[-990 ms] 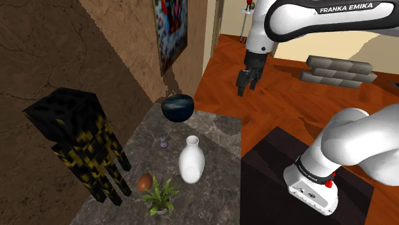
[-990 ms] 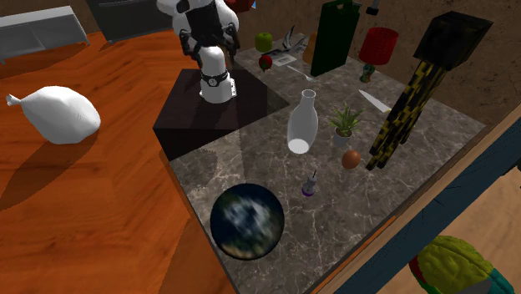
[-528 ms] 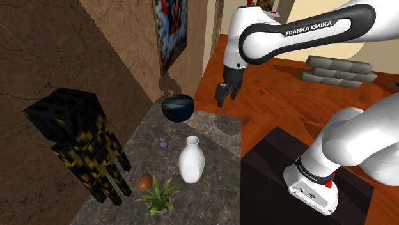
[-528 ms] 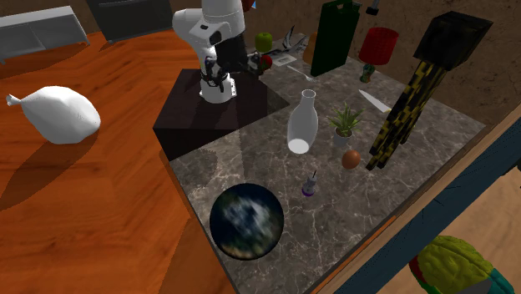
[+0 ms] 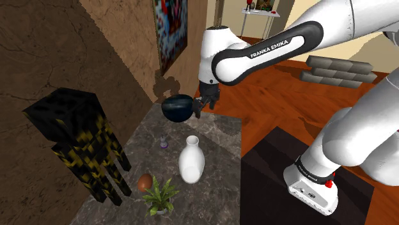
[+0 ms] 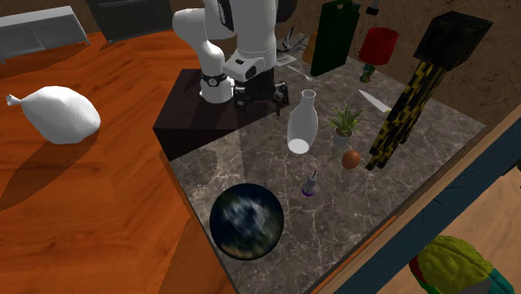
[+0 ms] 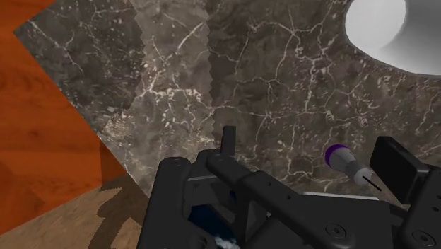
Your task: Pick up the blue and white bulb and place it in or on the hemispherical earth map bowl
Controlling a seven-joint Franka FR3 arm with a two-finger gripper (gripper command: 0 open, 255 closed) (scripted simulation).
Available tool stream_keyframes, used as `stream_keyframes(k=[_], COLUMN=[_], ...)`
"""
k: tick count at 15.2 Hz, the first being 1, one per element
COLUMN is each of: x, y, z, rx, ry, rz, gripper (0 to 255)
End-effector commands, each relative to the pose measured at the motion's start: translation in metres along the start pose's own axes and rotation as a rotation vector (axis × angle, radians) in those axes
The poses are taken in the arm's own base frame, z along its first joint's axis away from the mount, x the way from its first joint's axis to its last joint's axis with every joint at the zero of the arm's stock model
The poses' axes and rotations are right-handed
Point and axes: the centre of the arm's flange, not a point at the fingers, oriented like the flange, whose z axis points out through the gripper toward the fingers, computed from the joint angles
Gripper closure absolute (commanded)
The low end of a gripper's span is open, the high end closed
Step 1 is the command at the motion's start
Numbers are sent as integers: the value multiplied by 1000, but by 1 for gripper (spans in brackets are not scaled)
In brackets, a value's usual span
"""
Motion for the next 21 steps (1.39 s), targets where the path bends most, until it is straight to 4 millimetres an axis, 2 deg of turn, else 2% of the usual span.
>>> stream_keyframes(k=[1, 16, 17, 21], x=[13, 115, 115, 116], y=[-19, -141, -141, -140], z=[19, 137, 137, 158], rx=[-5, -53, -53, -53], ry=[9, 68, 68, 68], rz=[-5, -41, -41, -41], gripper=[0, 0, 0, 0])
